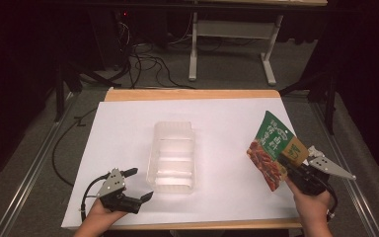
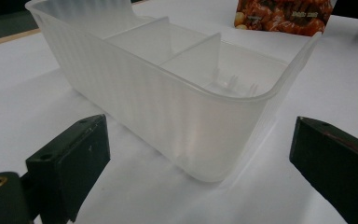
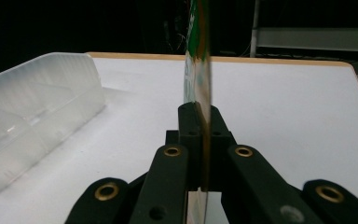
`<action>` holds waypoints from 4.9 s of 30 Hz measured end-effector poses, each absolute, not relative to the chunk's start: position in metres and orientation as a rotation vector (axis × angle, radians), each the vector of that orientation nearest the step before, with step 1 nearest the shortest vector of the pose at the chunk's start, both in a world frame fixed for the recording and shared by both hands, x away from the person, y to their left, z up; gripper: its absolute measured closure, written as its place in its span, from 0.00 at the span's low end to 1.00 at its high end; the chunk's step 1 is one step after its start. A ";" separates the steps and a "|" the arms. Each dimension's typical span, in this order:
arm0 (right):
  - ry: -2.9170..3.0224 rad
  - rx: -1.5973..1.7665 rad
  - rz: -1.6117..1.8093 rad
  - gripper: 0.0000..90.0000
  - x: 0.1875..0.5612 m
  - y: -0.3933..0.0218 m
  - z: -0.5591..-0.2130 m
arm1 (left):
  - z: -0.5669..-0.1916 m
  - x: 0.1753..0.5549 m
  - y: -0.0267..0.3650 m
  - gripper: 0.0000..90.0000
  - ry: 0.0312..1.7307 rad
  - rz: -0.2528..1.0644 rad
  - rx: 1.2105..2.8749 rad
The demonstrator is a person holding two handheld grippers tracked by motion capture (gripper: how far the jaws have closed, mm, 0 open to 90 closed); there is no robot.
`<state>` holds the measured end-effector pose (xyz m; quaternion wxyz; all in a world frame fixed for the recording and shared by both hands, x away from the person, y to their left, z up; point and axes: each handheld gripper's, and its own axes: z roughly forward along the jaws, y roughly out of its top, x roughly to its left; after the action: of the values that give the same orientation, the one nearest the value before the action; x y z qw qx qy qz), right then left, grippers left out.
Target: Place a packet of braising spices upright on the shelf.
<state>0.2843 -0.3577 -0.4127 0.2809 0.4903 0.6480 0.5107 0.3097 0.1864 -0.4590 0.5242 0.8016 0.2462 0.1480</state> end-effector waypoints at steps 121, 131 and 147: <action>2.035 0.867 1.830 1.00 0.325 -0.134 -0.376 | -0.454 0.306 0.196 0.06 0.598 0.363 1.853; 2.015 0.881 1.819 1.00 0.326 -0.133 -0.383 | -0.454 0.307 0.196 0.06 0.600 0.367 1.855; 2.001 0.895 1.794 1.00 0.328 -0.131 -0.394 | -0.454 0.307 0.195 0.06 0.596 0.368 1.857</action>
<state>0.3282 -0.1308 -0.3945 0.1541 0.3121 0.6981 0.6258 0.3066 0.1955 -0.4539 0.5469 0.7834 0.2513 0.1551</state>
